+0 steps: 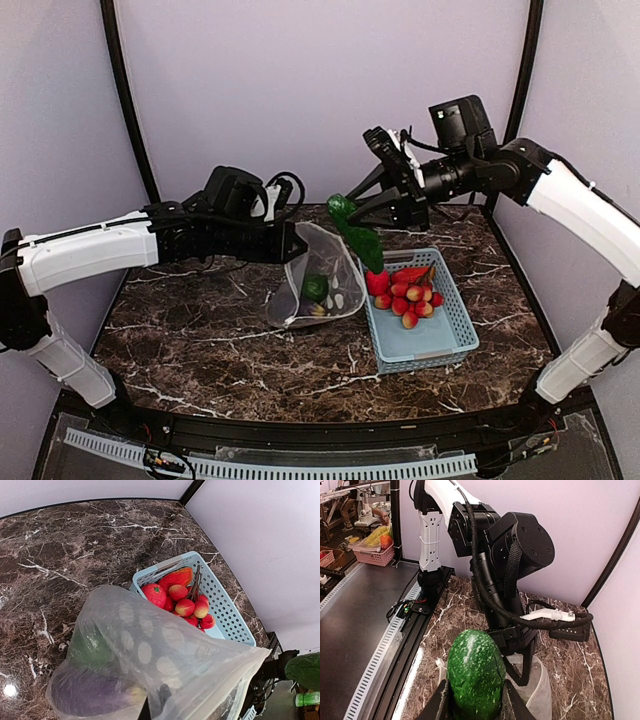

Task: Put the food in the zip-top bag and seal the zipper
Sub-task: Place the fake vegetable in the zipper food storage bag.

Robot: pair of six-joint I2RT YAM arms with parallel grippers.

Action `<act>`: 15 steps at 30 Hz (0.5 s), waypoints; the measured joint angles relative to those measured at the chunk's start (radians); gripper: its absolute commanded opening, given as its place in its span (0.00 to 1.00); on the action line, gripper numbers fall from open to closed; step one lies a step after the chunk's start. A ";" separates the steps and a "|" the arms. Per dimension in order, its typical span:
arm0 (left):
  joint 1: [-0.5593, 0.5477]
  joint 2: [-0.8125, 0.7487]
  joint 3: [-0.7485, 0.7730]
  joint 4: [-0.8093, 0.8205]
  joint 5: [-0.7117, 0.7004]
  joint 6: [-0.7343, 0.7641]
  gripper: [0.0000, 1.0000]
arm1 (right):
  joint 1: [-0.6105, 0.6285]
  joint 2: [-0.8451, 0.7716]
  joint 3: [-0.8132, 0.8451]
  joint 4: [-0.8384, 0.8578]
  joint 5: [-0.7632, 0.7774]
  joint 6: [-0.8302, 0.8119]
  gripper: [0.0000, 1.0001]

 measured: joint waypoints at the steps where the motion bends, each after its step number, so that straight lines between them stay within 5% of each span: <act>1: 0.000 0.002 0.003 0.000 0.002 -0.003 0.01 | 0.004 0.015 0.000 0.021 -0.009 0.005 0.27; 15: 0.056 0.011 0.039 -0.009 0.114 -0.035 0.01 | 0.031 0.192 0.084 0.175 -0.093 0.020 0.26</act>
